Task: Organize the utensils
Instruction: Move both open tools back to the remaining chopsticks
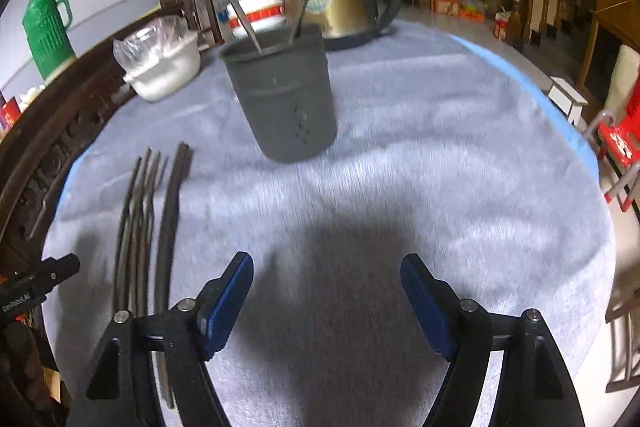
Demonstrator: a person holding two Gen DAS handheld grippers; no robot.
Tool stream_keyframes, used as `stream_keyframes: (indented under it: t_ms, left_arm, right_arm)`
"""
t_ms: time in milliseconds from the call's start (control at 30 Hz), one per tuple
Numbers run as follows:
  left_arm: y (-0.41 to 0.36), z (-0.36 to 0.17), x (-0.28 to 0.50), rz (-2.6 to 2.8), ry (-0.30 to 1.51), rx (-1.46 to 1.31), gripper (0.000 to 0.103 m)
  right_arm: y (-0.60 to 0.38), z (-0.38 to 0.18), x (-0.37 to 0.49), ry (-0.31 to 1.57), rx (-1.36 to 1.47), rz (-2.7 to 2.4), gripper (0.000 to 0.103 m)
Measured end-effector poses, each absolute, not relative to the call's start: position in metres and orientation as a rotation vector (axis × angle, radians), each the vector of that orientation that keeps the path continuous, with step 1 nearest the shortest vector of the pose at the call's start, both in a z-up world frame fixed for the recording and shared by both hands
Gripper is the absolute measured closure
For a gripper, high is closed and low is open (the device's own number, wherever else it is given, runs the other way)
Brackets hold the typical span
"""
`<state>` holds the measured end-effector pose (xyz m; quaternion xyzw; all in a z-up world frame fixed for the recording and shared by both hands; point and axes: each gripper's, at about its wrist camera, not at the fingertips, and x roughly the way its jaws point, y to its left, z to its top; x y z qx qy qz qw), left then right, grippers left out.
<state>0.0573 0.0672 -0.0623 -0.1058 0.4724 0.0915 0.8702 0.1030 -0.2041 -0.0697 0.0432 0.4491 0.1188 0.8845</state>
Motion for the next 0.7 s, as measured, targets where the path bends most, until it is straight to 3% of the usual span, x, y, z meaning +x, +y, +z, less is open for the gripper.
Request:
stream_keyframes:
  t_ms: [700]
  left_arm:
    - [0.049, -0.084, 0.058, 0.077, 1.101, -0.224, 0.015]
  right_arm:
    - [-0.186, -0.056, 0.105, 0.999, 0.109, 0.397, 0.023]
